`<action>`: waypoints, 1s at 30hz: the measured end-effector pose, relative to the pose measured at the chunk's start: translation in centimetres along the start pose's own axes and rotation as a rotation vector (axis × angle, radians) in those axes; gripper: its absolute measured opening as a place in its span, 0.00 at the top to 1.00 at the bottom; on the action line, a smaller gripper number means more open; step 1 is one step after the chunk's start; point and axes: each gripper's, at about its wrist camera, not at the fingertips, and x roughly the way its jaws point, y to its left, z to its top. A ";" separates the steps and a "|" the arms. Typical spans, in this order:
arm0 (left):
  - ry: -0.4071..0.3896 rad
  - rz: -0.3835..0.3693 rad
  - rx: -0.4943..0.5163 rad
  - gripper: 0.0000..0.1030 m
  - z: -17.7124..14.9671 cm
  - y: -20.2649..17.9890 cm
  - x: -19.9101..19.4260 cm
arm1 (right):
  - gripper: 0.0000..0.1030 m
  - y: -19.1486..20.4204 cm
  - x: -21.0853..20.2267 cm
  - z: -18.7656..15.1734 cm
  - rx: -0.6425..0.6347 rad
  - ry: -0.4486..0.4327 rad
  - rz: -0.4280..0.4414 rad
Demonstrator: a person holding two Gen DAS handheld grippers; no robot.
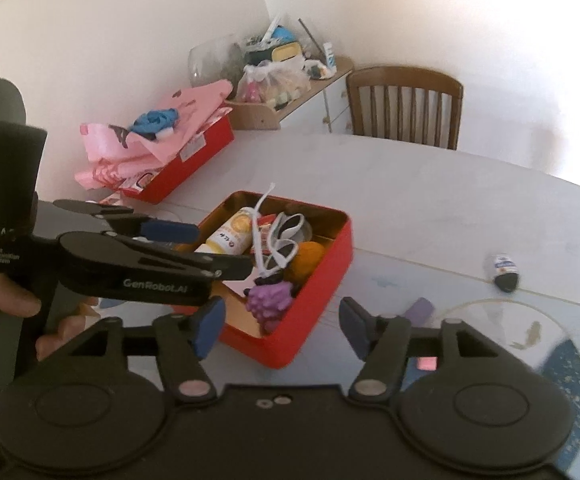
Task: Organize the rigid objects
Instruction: 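Withdraw both grippers from the box toward the remaining items on the table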
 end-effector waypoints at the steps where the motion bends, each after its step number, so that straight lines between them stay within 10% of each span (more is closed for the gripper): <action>1: -0.003 -0.005 0.001 0.31 0.0 -0.5 -0.1 | 0.36 -0.5 -0.5 -0.2 0.006 -0.002 -0.006; 18: 0.013 -0.037 -0.007 0.21 -0.2 -9.2 1.4 | 0.02 -10.5 -6.1 -4.0 0.110 -0.020 -0.089; 30: 0.052 -0.041 -0.012 0.20 -0.2 -14.6 5.0 | 0.00 -17.4 -5.1 -3.0 0.106 0.011 -0.125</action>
